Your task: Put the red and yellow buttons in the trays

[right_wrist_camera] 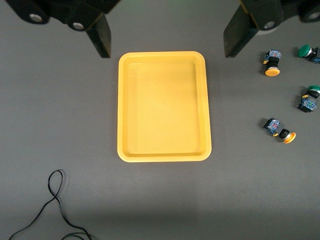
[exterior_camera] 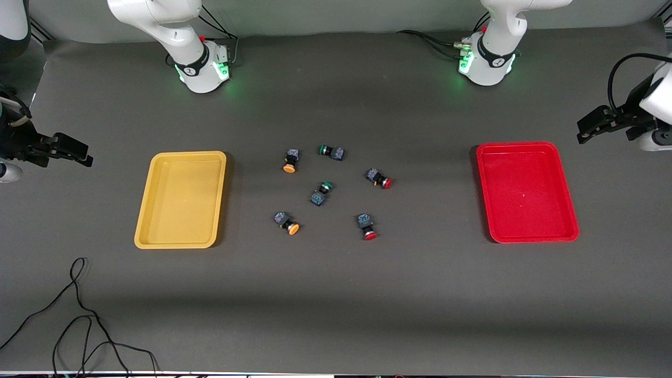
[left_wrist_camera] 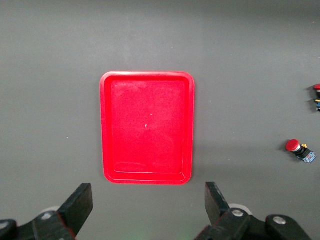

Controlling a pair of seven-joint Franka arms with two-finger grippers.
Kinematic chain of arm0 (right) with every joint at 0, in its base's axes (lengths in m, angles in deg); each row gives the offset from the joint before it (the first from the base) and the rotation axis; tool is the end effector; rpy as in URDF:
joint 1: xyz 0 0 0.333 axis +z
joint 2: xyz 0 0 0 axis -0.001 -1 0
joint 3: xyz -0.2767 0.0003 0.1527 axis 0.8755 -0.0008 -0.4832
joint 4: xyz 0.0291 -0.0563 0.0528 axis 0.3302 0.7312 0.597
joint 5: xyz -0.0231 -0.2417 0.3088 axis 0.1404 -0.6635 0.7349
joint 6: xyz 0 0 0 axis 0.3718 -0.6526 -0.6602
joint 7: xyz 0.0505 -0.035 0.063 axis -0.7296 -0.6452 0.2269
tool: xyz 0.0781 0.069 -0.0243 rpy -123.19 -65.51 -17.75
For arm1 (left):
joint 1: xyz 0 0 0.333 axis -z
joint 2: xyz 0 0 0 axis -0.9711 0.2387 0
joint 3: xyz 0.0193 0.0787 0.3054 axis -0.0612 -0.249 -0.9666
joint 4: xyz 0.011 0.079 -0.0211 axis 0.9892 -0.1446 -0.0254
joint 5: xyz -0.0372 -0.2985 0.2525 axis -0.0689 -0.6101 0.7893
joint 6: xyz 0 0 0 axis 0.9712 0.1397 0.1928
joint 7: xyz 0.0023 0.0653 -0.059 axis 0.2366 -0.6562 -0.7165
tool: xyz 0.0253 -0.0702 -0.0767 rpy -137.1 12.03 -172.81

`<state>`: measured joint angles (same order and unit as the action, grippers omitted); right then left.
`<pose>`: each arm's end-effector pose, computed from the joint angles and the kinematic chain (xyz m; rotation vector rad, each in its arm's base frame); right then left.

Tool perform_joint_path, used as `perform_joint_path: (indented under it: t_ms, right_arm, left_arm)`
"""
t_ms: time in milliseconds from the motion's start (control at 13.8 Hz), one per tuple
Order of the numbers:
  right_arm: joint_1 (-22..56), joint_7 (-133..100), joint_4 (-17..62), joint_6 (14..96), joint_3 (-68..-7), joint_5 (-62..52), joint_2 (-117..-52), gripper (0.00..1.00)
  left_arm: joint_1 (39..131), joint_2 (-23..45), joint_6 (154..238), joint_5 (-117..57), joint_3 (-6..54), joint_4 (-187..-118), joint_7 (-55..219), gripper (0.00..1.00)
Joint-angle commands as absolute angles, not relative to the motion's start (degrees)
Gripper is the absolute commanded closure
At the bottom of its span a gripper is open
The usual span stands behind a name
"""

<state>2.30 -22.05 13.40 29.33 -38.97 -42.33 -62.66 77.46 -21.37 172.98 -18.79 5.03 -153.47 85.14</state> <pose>0.5616 -0.0185 0.6092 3.1254 -0.0547 -0.0474 0.5217 -0.0019 0.6013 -3.1085 -0.0753 0.0222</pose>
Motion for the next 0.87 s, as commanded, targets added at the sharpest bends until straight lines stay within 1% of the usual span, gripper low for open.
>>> perform_joint_path:
  t_ms: [0, 291, 364, 509, 655, 800]
  right_arm:
    - [2.5, -22.2, 12.2, 28.4, -39.1, -43.3, -63.0, 0.0]
    - [2.6, -22.2, 12.3, 28.3, -39.1, -43.1, -63.0, 0.0]
    - [2.7, -22.4, 12.7, 26.5, -39.1, -43.1, -62.5, 0.0]
    - [5.8, -22.7, 13.0, 24.1, -39.0, -42.9, -61.3, 0.0]
    - [8.9, -27.5, 14.9, 24.0, -39.1, -42.9, -60.0, 0.0]
    - [14.2, -33.8, 18.0, 25.3, -39.0, -42.2, -58.0, 0.0]
  left_arm:
    - [77.3, -21.7, 172.2, -18.5, 5.3, -154.4, 84.7, 0.0]
    - [77.5, -21.5, 175.0, -18.1, 5.6, -154.2, 84.7, 0.0]
    - [77.5, -21.3, 175.2, -18.1, 5.6, -154.2, 84.7, 0.0]
    - [77.4, -20.8, 176.8, -18.1, 5.6, -154.2, 84.8, 0.0]
    - [77.6, -20.2, 178.4, -18.1, 5.8, -154.2, 85.1, 0.0]
    - [78.0, -20.2, 178.5, -18.1, 5.8, -154.3, 84.9, 0.0]
